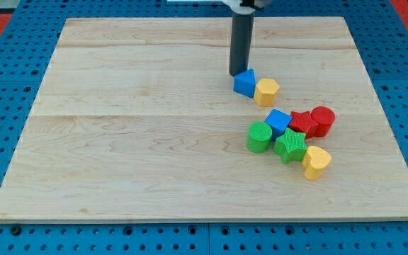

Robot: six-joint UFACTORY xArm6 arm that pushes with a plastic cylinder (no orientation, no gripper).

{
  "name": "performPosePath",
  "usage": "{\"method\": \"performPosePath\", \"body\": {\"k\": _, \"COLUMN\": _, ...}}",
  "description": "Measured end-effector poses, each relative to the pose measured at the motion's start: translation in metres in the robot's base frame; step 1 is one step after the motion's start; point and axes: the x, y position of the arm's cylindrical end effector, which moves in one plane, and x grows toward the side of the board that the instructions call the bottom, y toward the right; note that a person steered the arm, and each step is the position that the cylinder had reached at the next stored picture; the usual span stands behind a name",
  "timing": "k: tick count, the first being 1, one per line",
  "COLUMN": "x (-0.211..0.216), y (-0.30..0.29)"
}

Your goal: Push the yellow hexagon into the red circle

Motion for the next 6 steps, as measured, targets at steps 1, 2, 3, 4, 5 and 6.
{"method": "performPosePath", "body": {"k": 1, "x": 0.035, "y": 0.013}}
{"method": "performPosePath", "body": {"k": 2, "x": 0.060, "y": 0.028}}
{"method": "performPosePath", "body": {"k": 3, "x": 0.060, "y": 0.014}}
{"method": "performPosePath", "body": {"k": 4, "x": 0.034, "y": -0.019}}
{"method": "performPosePath", "body": {"k": 5, "x": 0.012, "y": 0.006}}
{"method": "performPosePath", "body": {"k": 6, "x": 0.044, "y": 0.073}}
